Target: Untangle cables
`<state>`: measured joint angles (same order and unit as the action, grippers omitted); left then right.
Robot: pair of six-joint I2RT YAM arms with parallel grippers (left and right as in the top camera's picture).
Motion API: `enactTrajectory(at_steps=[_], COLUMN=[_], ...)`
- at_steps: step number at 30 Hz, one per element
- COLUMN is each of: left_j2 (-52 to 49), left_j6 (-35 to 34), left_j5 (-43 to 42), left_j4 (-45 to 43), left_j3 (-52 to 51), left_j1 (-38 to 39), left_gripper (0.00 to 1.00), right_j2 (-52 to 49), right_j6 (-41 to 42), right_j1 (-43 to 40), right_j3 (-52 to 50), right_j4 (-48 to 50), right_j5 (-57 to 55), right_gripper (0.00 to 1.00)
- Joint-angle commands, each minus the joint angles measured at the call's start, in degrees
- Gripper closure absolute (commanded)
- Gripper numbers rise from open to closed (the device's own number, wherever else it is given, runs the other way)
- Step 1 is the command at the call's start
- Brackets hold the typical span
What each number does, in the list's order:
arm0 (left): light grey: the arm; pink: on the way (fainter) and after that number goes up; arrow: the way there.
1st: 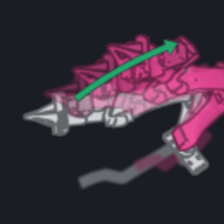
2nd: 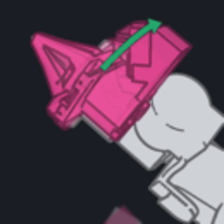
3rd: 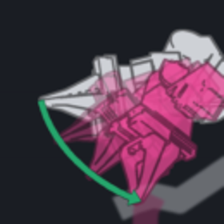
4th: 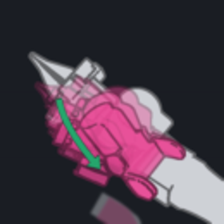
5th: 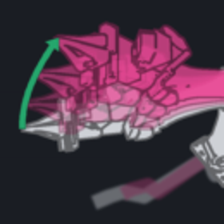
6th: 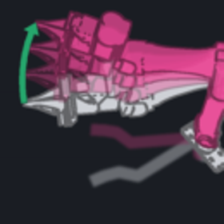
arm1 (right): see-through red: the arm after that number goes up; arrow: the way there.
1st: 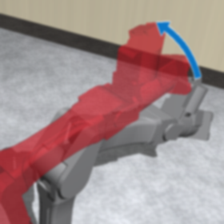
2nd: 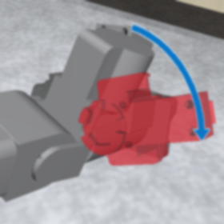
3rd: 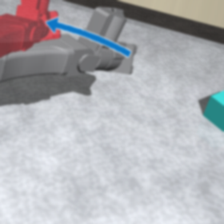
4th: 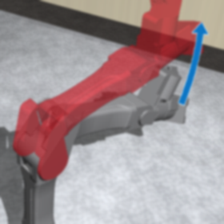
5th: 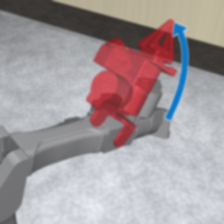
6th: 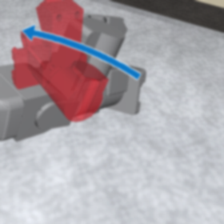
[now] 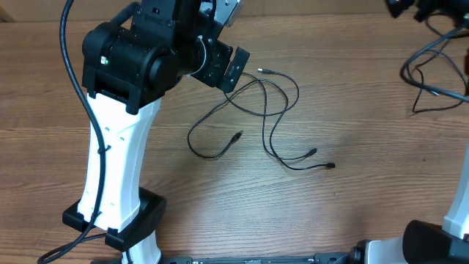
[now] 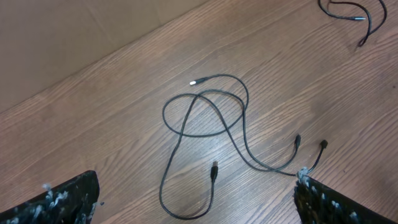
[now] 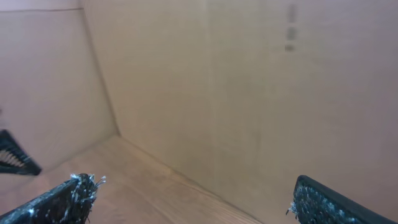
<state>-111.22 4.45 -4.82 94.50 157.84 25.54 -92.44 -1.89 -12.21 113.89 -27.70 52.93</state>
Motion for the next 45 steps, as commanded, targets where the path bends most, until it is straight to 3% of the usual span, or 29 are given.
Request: enactTrajectory(at_steps=[1, 18, 45], left_j2=[1.07, 1.07, 1.03], left_j6=[-0.15, -0.15, -0.22], left_j5=[0.81, 4.04, 8.39], left_j4=[-0.24, 1.03, -0.07], left_j3=[0.13, 0.13, 0.13], left_j1=[0.26, 0.26, 0.26], left_gripper=[0.00, 0.00, 0.00], right_j2=[-0.07, 0.04, -0.42], right_j6=[-1.86, -6.36, -6.36], right_j1=[3.39, 10.69, 11.26], right_j3=[-0.31, -0.31, -0.31], right_j4=[-0.11, -5.68, -6.73], right_j5=[-0.57, -5.75, -5.97], right_gripper=[0.00, 0.00, 0.00])
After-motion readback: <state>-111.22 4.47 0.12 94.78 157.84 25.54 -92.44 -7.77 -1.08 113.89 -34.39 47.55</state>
